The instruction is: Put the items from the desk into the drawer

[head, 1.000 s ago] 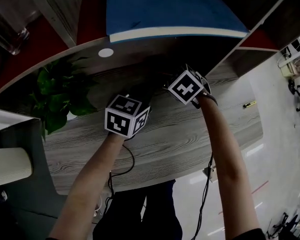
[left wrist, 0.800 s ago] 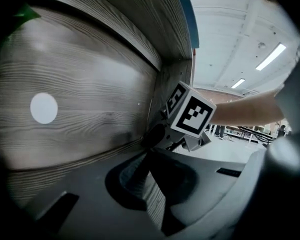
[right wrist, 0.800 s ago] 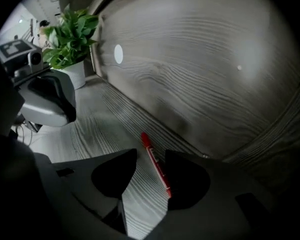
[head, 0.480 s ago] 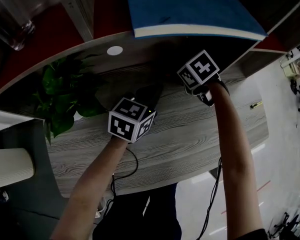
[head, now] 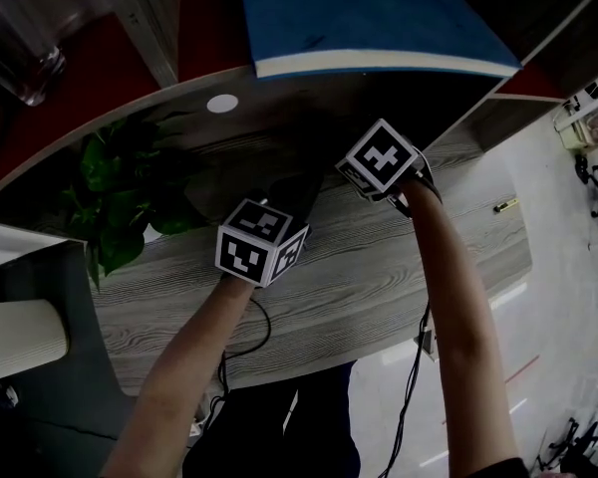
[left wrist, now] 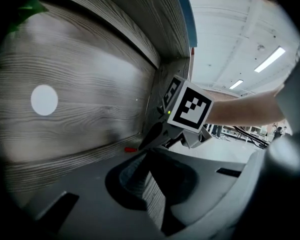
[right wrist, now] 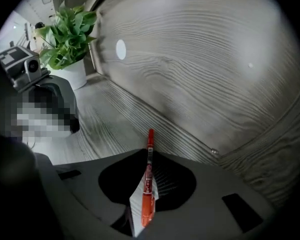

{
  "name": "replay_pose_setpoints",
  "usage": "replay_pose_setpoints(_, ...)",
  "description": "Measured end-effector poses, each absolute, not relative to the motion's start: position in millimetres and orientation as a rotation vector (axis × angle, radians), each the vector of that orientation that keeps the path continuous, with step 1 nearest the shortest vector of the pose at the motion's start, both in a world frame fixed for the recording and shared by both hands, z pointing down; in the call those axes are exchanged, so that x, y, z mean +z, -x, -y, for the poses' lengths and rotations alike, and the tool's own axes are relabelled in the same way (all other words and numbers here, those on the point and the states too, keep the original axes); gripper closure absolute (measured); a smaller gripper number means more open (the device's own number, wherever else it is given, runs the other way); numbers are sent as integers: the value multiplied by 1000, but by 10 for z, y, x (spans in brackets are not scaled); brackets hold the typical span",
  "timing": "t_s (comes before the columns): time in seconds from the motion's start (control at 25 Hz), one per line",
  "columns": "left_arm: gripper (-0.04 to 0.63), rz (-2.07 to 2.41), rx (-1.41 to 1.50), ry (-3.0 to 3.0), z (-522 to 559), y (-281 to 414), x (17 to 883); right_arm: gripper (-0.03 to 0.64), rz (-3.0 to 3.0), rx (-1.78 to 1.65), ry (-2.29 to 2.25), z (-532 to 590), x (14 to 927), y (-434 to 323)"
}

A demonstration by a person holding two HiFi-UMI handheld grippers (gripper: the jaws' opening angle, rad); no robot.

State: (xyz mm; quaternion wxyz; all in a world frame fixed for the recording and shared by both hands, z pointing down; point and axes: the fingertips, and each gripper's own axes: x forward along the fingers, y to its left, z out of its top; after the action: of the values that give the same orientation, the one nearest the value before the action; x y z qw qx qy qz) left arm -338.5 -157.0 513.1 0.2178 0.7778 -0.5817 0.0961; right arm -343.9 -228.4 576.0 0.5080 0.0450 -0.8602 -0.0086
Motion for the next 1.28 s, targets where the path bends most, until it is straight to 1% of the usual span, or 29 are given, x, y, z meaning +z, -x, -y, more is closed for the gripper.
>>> replay_pose_setpoints(0.44, 588, 1591, 262, -2163, 1440, 3201, 4967, 552, 2111, 63, -161, 2064, 5501, 3198)
replay_pose_setpoints(0.6, 588, 1575, 269, -2165, 1314, 3060, 4869, 552, 2143, 147, -204, 1907, 5353, 3015)
replay_pose_setpoints(0.96, 588, 1511, 260, -2187, 991, 2541, 4638, 552, 2217, 299, -341, 1529, 4887, 2465)
replay_pose_setpoints(1.28, 588, 1435, 257, -2248, 659, 2011, 4410, 552, 2242, 320, -474, 1244, 4538, 1849)
